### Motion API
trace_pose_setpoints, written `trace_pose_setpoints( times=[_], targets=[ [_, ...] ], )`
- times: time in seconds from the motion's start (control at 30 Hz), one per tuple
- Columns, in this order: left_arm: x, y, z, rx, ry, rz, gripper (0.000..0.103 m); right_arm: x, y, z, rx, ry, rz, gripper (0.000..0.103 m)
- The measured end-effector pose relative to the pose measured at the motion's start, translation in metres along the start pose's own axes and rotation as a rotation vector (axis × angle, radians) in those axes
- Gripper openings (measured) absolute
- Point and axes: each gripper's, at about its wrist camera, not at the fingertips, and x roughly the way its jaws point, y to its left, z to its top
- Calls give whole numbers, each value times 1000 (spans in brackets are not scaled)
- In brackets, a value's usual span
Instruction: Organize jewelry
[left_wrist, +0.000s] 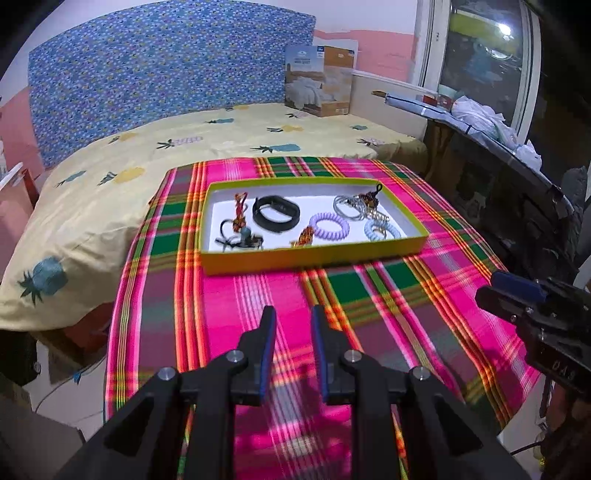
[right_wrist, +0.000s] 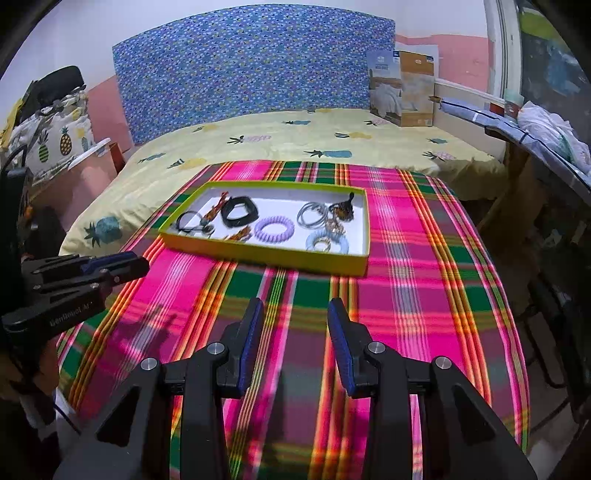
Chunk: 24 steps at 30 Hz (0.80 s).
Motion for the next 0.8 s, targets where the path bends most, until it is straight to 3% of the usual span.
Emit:
trace_pose_setpoints(
  times=[0.33, 0.8],
  targets=[
    [-11, -3, -27, -17, 17, 11, 20, -11, 9, -33, -1, 27, -19, 37],
    [-7, -7, -31, -9, 31, 18, 20, -7, 13, -34, -20, 37, -27, 37]
  ],
)
